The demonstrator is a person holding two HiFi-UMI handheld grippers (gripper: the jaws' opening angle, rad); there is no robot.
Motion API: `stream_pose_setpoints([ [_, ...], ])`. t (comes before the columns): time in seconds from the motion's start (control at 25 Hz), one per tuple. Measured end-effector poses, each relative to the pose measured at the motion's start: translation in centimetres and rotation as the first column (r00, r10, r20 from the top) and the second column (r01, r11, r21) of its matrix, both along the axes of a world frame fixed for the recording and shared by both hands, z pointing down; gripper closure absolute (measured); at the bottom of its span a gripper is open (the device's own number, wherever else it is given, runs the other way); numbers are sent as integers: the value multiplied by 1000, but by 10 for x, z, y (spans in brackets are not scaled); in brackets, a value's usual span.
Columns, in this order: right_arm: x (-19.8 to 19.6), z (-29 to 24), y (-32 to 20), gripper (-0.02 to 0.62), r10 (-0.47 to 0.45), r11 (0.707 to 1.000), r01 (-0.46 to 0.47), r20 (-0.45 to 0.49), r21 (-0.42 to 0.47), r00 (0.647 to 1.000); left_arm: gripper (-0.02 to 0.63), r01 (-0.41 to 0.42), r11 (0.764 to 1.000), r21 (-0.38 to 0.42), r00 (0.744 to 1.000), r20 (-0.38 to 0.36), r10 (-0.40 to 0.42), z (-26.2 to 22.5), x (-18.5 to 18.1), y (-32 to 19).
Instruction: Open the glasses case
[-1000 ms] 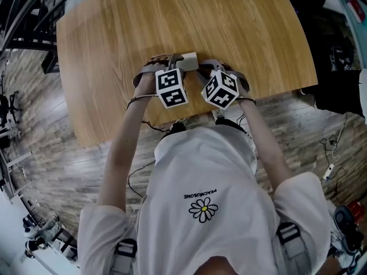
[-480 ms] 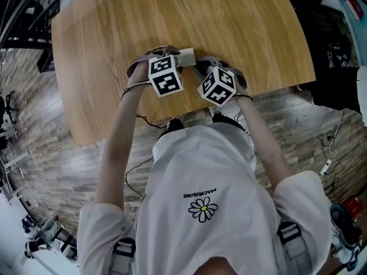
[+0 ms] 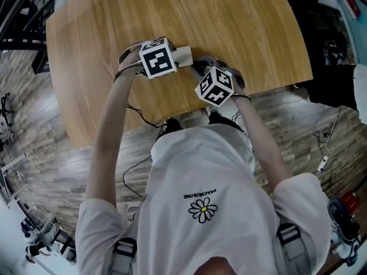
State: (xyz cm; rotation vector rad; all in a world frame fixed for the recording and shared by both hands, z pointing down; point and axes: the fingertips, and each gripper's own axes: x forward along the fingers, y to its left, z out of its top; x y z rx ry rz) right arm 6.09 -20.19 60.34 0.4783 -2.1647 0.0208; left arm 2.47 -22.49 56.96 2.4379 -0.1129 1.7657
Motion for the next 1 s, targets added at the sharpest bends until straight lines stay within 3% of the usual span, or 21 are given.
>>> stream_pose_setpoints([
  [0.16, 0, 1, -1, 546, -13, 1000, 14, -12, 12, 1000, 424, -14, 1000, -19, 1000, -21, 14, -9, 3, -5],
  [0.4, -1, 2, 0, 548, -15, 1000, 15, -10, 10, 1000, 423, -17, 1000, 7, 1000, -13, 17, -12, 0, -7],
  [0.56, 0, 1, 0, 548, -20, 1000, 20, -12, 11, 1000, 451, 12, 997, 78, 1000, -21, -11, -22, -4, -22],
  [0.68, 1, 1, 1, 551, -25, 999, 26, -19, 24, 999, 567, 18, 982, 187, 999, 40, -26, -23, -12, -40],
  [0.76, 0, 1, 2, 551, -30, 999, 30, -25, 33, 999, 572, -11, 977, 211, 996, 84, -7, -19, -16, -42],
  [1.0, 0, 2, 2, 551, -34, 998, 36, -34, 44, 999, 572, -7, 973, 232, 996, 85, -13, -18, -18, -47],
])
